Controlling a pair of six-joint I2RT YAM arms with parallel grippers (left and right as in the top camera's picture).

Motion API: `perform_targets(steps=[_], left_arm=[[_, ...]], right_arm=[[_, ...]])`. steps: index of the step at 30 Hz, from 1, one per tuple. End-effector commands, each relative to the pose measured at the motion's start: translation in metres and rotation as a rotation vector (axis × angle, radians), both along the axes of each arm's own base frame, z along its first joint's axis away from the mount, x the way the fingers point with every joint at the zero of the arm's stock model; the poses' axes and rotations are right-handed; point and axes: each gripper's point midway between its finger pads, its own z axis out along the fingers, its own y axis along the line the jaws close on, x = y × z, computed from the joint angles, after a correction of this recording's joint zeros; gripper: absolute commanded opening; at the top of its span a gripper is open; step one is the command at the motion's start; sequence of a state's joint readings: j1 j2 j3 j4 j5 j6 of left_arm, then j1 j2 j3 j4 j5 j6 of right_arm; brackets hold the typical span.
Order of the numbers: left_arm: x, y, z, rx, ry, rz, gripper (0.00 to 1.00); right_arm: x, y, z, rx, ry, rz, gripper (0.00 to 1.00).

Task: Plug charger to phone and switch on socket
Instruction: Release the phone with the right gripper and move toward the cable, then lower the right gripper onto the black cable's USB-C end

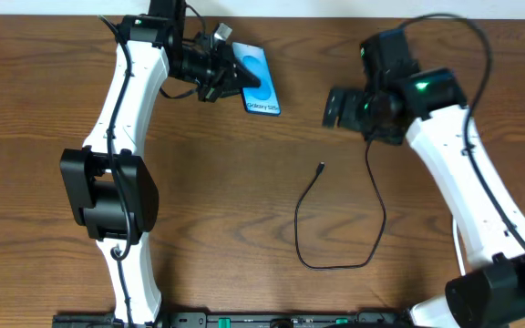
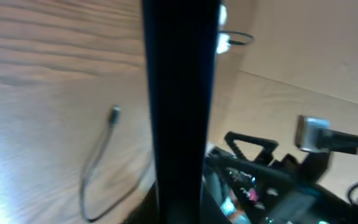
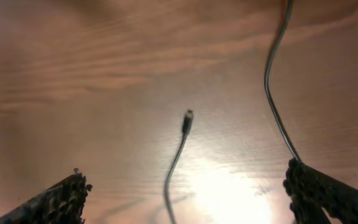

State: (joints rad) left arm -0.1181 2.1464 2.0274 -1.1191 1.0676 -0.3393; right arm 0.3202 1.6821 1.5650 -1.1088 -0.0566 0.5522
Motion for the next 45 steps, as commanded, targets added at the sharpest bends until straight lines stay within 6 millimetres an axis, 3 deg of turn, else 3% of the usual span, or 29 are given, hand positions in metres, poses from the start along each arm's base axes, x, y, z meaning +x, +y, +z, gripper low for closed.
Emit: perform_targets(steps=[1, 2, 7, 16, 20, 24, 27, 32, 39, 45], left_arm=[[0.001, 0.009, 0.005, 0.083, -0.078, 0.007, 0.07], [0.002, 0.009, 0.005, 0.087, -0.084, 0.004, 0.07], [0.002, 0.009, 0.005, 0.089, -0.116, -0.017, 0.07], [0.002, 0.01, 0.002, 0.107, -0.115, -0.014, 0.07], [0.002, 0.01, 0.002, 0.107, -0.116, -0.014, 0.07], [0.002, 0.01, 0.002, 0.107, -0.115, -0.014, 0.07], [0.002, 0.01, 0.002, 0.107, -0.115, -0.014, 0.07], [0.002, 0.01, 0.002, 0.107, -0.113, -0.014, 0.07], [0.001, 0.01, 0.002, 0.107, -0.112, -0.014, 0.07], [0.001, 0.01, 0.002, 0.107, -0.112, -0.014, 0.07]], right_arm=[[-0.014, 0.008, -0.039, -0.003, 0.064, 0.039, 0.99], [-0.018, 0.011, -0.057, 0.012, 0.079, 0.019, 0.99], [-0.028, 0.026, -0.089, 0.105, 0.107, 0.03, 0.86], [-0.027, 0.021, -0.114, 0.139, 0.108, -0.113, 0.61], [-0.032, 0.022, -0.126, 0.153, 0.118, -0.154, 0.6], [-0.033, 0.026, -0.138, 0.176, 0.109, -0.187, 0.69], [-0.031, 0.03, -0.142, 0.194, 0.117, -0.188, 0.63], [-0.032, 0.032, -0.153, 0.193, 0.145, -0.211, 0.62], [-0.031, 0.033, -0.161, 0.191, 0.157, -0.221, 0.45], [-0.036, 0.035, -0.173, 0.201, 0.207, -0.238, 0.45]])
